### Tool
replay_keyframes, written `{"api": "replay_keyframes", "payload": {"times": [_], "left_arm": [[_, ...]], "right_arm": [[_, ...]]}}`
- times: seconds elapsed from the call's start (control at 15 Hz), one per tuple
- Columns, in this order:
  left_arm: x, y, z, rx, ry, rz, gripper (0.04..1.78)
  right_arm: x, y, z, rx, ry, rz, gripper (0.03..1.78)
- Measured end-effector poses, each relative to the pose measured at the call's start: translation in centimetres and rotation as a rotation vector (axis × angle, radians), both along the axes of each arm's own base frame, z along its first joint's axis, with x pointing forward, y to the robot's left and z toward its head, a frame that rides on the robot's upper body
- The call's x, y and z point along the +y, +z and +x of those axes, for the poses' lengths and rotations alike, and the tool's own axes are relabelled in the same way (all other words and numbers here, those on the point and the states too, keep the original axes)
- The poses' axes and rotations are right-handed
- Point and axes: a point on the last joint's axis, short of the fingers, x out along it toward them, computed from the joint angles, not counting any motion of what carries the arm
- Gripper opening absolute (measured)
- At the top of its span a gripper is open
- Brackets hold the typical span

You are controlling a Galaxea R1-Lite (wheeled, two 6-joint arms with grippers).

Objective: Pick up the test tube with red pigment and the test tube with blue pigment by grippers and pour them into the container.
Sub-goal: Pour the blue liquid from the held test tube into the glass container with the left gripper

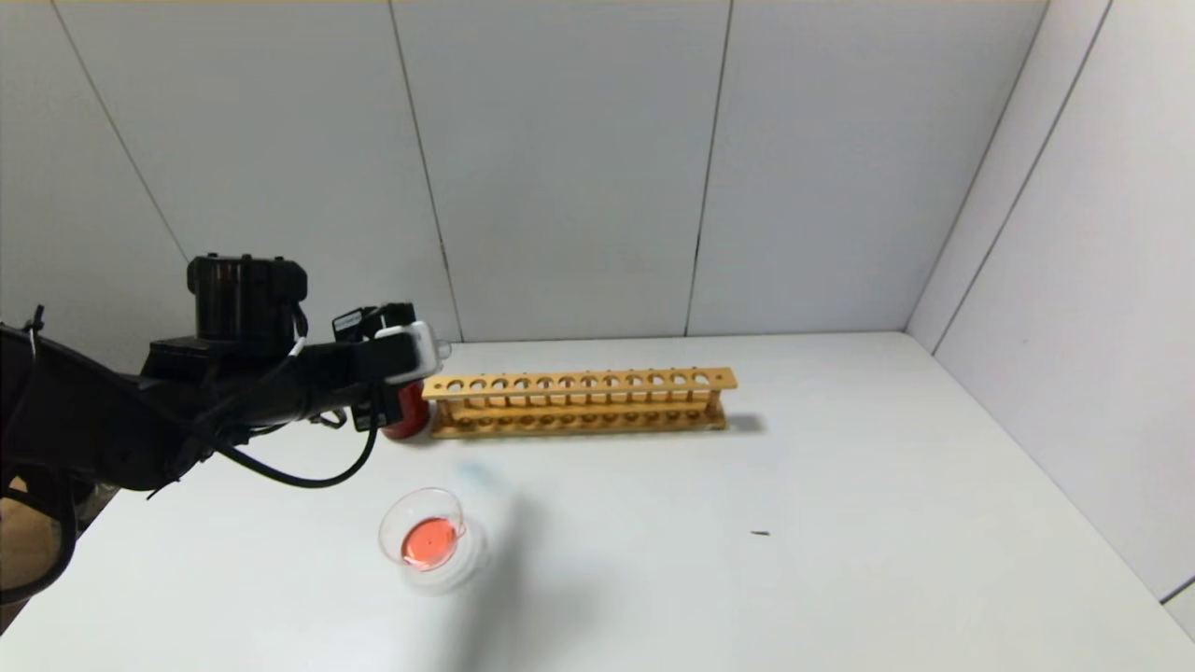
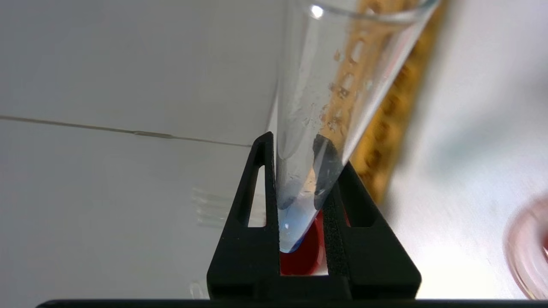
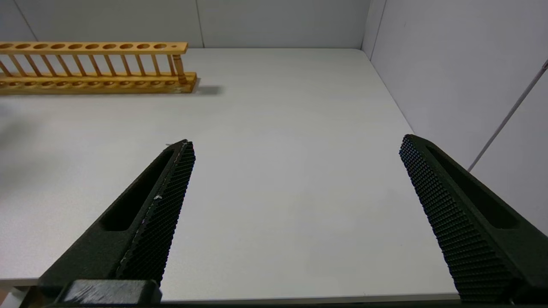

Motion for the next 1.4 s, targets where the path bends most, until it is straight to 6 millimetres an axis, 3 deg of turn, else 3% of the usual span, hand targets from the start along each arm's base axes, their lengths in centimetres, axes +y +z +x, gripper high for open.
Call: {"api": "replay_keyframes", "payload": {"times": [0.2, 0.4, 0.67, 1.4], "left_arm": [[1.1, -1.7, -2.2, 0.010, -0.033, 0.117, 0.33], [3.0, -2.5, -3.2, -0.011, -0.074, 0.190, 0.33], [5.4, -3.5, -2.5, -0.086, -0.131, 0.276, 0.33], [6.3, -7.1, -2.2, -0.096, -0.174, 0.550, 0.33]], "right_arm": [[0.0, 0.0, 0.0, 0.000, 0.000, 0.000, 1.75], [0.0, 0.0, 0.0, 0.000, 0.000, 0.000, 1.75], [0.0, 0.0, 0.0, 0.000, 0.000, 0.000, 1.75], [0.0, 0.0, 0.0, 0.000, 0.000, 0.000, 1.75]]}}
